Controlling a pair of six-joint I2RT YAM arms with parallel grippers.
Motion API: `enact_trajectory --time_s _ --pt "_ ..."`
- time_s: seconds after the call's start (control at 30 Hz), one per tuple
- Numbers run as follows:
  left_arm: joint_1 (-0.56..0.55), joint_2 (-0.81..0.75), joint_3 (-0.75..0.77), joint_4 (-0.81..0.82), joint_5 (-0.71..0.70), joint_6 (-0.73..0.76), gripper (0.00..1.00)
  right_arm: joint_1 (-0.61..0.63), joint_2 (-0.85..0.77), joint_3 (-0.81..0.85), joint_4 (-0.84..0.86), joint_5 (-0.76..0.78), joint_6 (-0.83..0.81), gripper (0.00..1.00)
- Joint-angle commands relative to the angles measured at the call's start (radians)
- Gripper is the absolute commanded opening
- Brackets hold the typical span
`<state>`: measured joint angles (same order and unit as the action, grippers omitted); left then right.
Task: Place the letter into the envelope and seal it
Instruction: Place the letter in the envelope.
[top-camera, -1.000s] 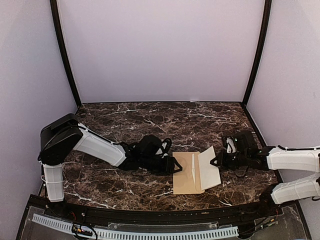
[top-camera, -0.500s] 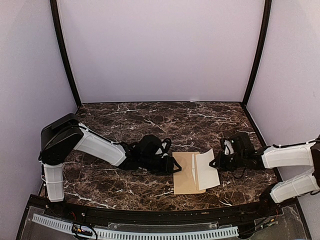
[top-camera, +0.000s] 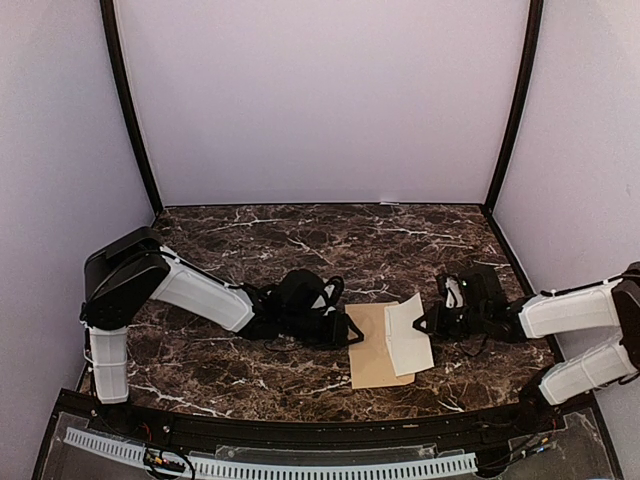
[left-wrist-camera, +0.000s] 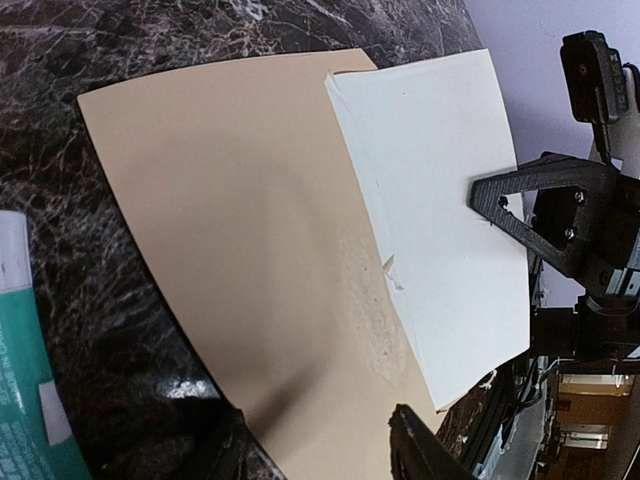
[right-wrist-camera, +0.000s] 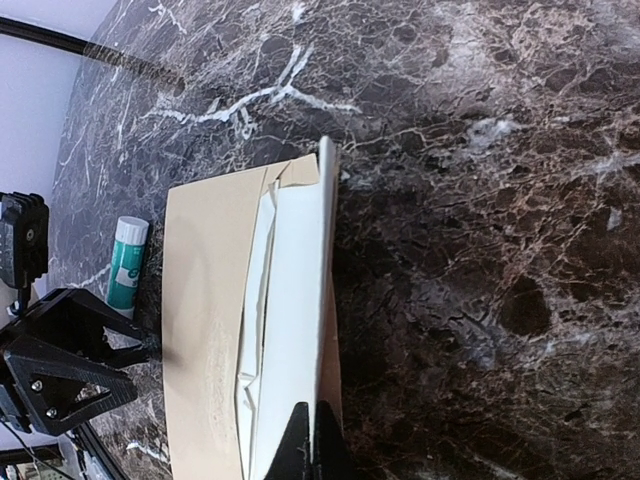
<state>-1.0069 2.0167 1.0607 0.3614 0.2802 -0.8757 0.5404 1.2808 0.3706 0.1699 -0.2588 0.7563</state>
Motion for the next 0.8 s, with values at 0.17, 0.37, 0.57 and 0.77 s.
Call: enact_trajectory --time_s 0.17,0.37,0.57,0.77 --pt "0.0 0.048 -0.003 -0.099 0.006 0.004 0.47 0.012 0.065 -0.023 0.112 -0.071 -0.007 0.0" --pt "0.001 0.051 -0.004 -0.093 0.014 0.002 0.46 0.029 0.104 -0.024 0.158 -0.071 0.024 0.0" --pt "0.0 0.051 -0.002 -0.082 0.023 -0.003 0.45 0.059 0.127 -0.019 0.193 -0.037 0.059 0.0" --pt "-0.002 0.053 -0.008 -0.062 0.038 -0.014 0.44 0.095 0.152 -0.019 0.238 -0.002 0.106 0.0"
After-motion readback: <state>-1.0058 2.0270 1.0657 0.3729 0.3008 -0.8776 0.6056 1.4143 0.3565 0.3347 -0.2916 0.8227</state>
